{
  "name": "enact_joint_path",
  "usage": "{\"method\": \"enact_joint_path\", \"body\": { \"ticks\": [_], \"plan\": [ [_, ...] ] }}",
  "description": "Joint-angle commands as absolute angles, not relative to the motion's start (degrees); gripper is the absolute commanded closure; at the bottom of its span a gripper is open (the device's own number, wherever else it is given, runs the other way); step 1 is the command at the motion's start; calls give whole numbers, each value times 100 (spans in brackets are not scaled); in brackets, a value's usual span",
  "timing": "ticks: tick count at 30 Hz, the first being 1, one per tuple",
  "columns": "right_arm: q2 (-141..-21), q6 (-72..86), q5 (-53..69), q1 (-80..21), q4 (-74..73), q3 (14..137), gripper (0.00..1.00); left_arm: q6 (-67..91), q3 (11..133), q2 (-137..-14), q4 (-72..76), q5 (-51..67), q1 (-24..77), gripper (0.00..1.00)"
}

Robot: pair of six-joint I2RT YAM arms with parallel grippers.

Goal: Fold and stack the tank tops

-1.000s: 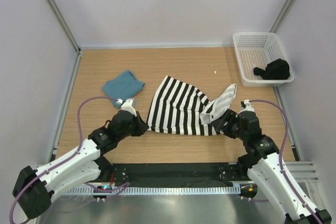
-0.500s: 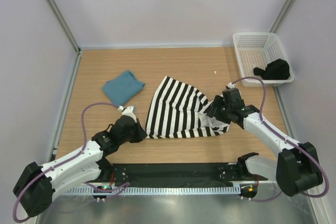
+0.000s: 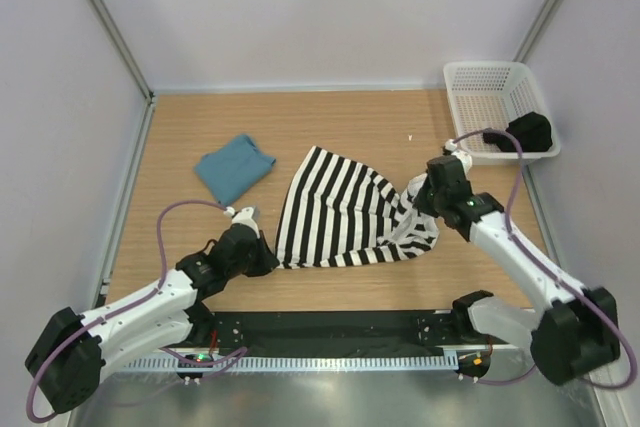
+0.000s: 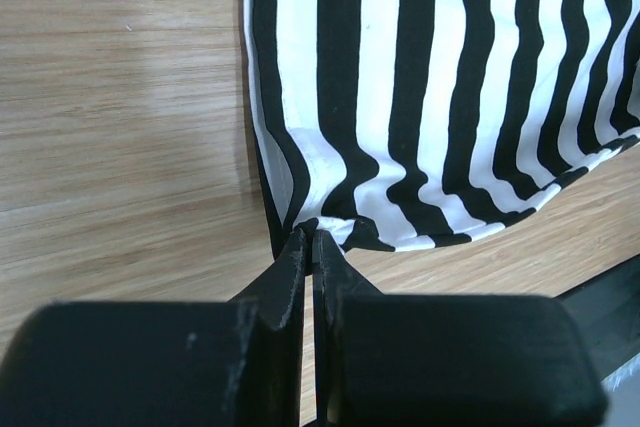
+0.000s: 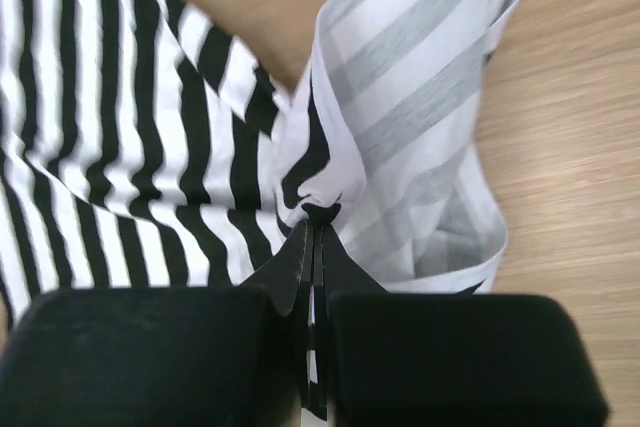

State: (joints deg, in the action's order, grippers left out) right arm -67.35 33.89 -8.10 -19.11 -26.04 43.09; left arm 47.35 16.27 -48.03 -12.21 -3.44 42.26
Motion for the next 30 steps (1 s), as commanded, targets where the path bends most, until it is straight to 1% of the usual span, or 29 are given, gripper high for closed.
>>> {"method": "enact_joint_path", "body": {
  "ticks": [1,2,5,6,8,10,13,16,17,18,23,24,26,27,28,30],
  "plan": [
    [-5540,4093,-2318,-1925,-3084,4168,99,4860,1582,-4746,-1002,-413,4245,100],
    [-5041,4209,-2573,-1916,-3224,4053,99,4878,1573,-4746,-1011,-430,4254,100],
    [-4423,4719,-2873,-1925,-3620,3727,99,4887,1582,-4816,-949,-439,4254,100],
    [-4377,4946,-2996,-1916,-3786,3666,97,4887,1582,-4834,-914,-439,4254,100],
    [-4316,5446,-3207,-1925,-4252,3630,98,4878,1591,-4886,-905,-431,4254,100],
    [-4272,5922,-3847,-1925,-4726,3569,98,4895,1582,-4895,-896,-422,4254,100],
    [-4166,6827,-4315,-1907,-5148,3428,97,4913,1547,-4825,-905,-422,4254,100],
    [-4122,7242,-4342,-1907,-5203,3279,74,4931,1529,-4729,-932,-457,4254,100],
    [-4122,7120,-4316,-1916,-5151,3261,50,4931,1529,-4720,-940,-466,4254,100],
    [-4122,6997,-4281,-1916,-5072,3252,46,4931,1529,-4711,-967,-475,4254,100],
    [-4227,5952,-4430,-1907,-4887,3742,42,4904,1599,-4746,-1028,-518,4254,100],
    [-4332,5341,-4334,-1916,-4547,3779,42,4896,1608,-4755,-1037,-527,4254,100],
    [-4551,4845,-3466,-1925,-4272,3928,47,4878,1635,-4772,-1046,-536,4254,100],
    [-4701,4825,-3202,-1916,-4306,3998,47,4869,1652,-4781,-1055,-527,4254,100],
    [-5033,4790,-2564,-1916,-4289,4034,47,4860,1687,-4799,-1046,-527,4254,100],
    [-5299,4886,-2138,-1960,-4533,4183,47,4843,1731,-4808,-1090,-536,4254,100]
  ]
}}
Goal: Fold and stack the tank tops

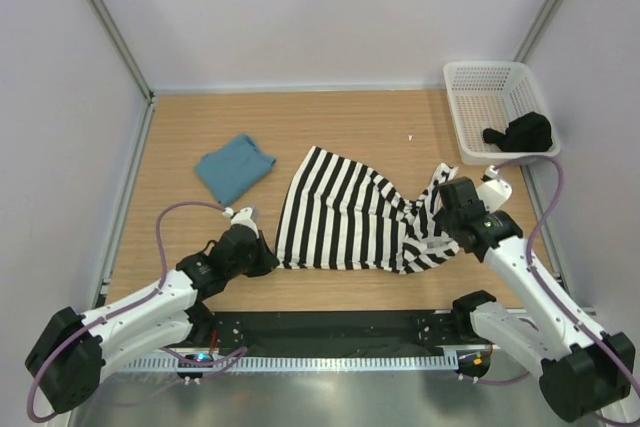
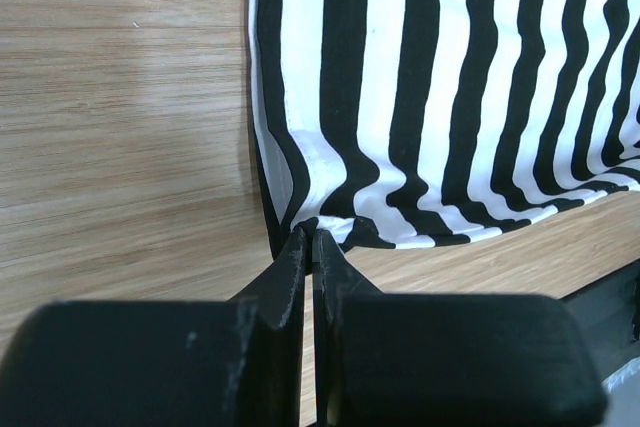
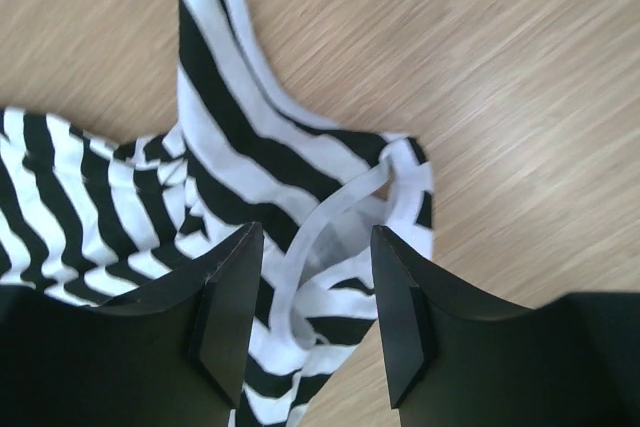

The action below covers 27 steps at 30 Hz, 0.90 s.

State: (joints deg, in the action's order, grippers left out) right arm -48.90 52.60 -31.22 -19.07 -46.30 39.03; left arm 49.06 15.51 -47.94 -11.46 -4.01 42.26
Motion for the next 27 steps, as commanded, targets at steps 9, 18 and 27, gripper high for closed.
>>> {"method": "enact_joint_path", "body": {
  "ticks": [9,18,27],
  "plan": [
    [-5432,5616,-1250,-2145,-5309,3999,49,4992,1986,-5203,-1327,-949,4245,100],
    [-4983,6055,-713,-2197,-5037,3419,52,4992,2013,-5616,-1108,-923,4254,100],
    [-4816,6301,-475,-2285,-4474,2883,43,5001,2004,-5581,-1081,-853,4254,100]
  ]
}}
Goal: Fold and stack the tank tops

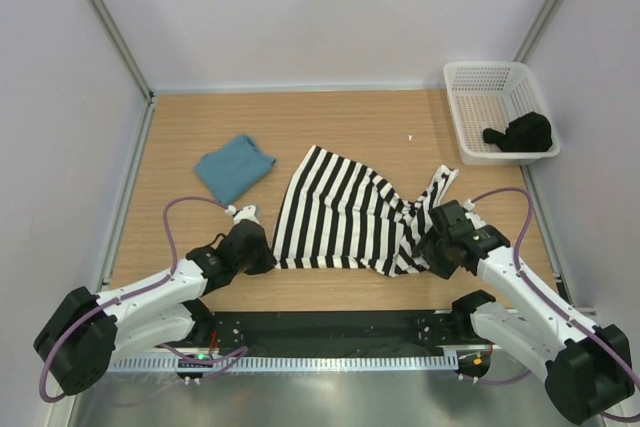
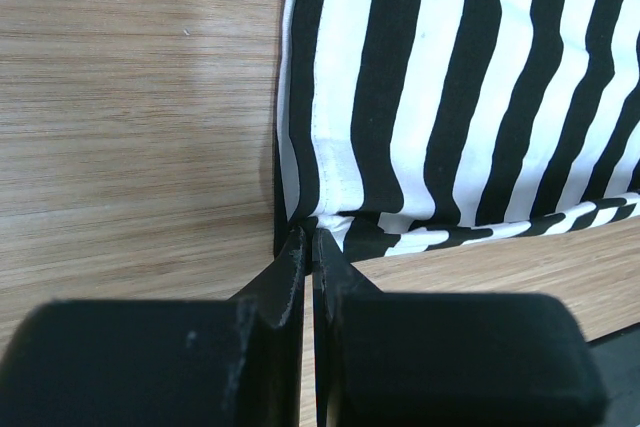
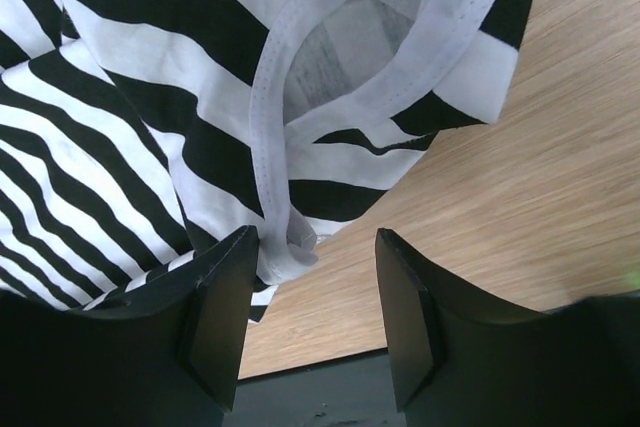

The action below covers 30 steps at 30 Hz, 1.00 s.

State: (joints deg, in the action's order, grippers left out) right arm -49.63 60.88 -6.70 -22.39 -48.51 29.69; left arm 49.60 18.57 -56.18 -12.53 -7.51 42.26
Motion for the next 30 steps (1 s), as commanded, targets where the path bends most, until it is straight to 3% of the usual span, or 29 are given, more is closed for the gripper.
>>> {"method": "enact_joint_path", "body": {
  "ticks": [1,5,8,9,11,16,25,30],
  "plan": [
    [-4851,6371,-431,-2294,-4413,2796,44,5001,2004,-5564,-1090,-853,4254,100],
    [-4957,6521,-299,-2312,-4070,2628,50,5001,2004,-5537,-1134,-870,4254,100],
    [-4940,6661,-299,-2320,-3824,2540,60,5001,2004,-5511,-1151,-870,4245,100],
    [-4948,6706,-325,-2329,-3788,2540,69,4992,2013,-5511,-1169,-879,4254,100],
    [-4992,6741,-351,-2329,-3683,2557,70,4983,2013,-5511,-1195,-905,4254,100],
    [-5308,6671,-526,-2329,-3647,2908,98,4983,2021,-5511,-1222,-949,4254,100],
    [-6002,5812,-2223,-1970,-4290,4682,99,4764,2442,-5502,-1529,-1388,4175,100],
    [-6573,5046,-1566,-750,-3658,5561,99,4168,3496,-5844,-1643,-1713,3833,100]
  ]
}}
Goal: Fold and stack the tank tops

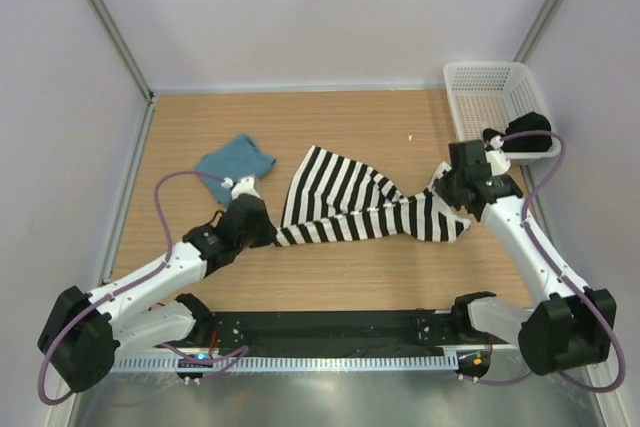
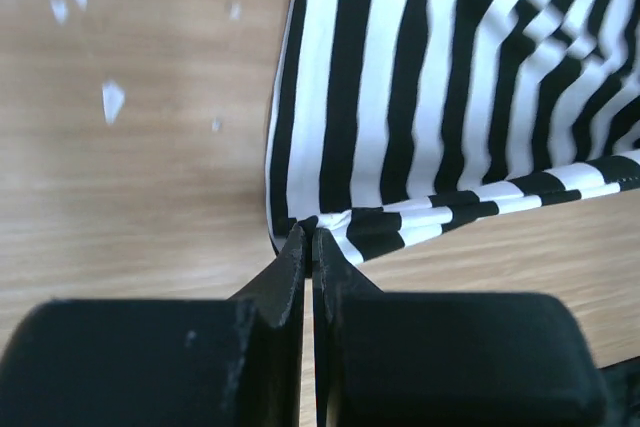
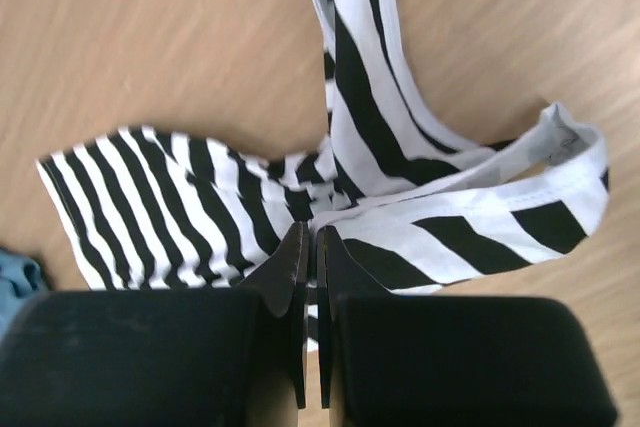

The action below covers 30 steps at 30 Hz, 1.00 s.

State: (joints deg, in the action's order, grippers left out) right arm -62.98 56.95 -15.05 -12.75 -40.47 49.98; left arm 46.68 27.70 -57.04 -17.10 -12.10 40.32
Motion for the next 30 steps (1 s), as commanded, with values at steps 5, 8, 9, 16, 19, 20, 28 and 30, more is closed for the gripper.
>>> {"method": "enact_joint_path", "body": {
  "ticks": [5,8,9,16,19,20,28,30],
  "plan": [
    [-7575,4465,-888,-177,-3199,6818,99,3780,5270,-6766,-1600,-1504,3051,100],
    [-7935,4299,-379,140,-3104,7864,99,3709,6606,-7258,-1923,-1187,2551,100],
    [-7971,4272,-178,193,-3068,8310,99,3718,6896,-7329,-1986,-1152,2471,100],
    [-7612,3789,1089,404,-2497,9632,99,3034,9025,-7269,-2337,-889,2417,100],
    [-6998,3612,1555,404,-2084,9458,99,2814,9123,-6708,-2277,-678,2426,100],
    [-6752,3560,1660,404,-1926,9153,99,2786,8940,-6323,-2207,-659,2426,100],
    [-4343,3208,1424,404,-1318,8253,99,2918,8174,-4501,-1802,-448,2426,100],
    [-4062,3147,1406,404,-1388,8262,99,2988,8183,-4273,-1819,-475,2434,100]
  ]
}}
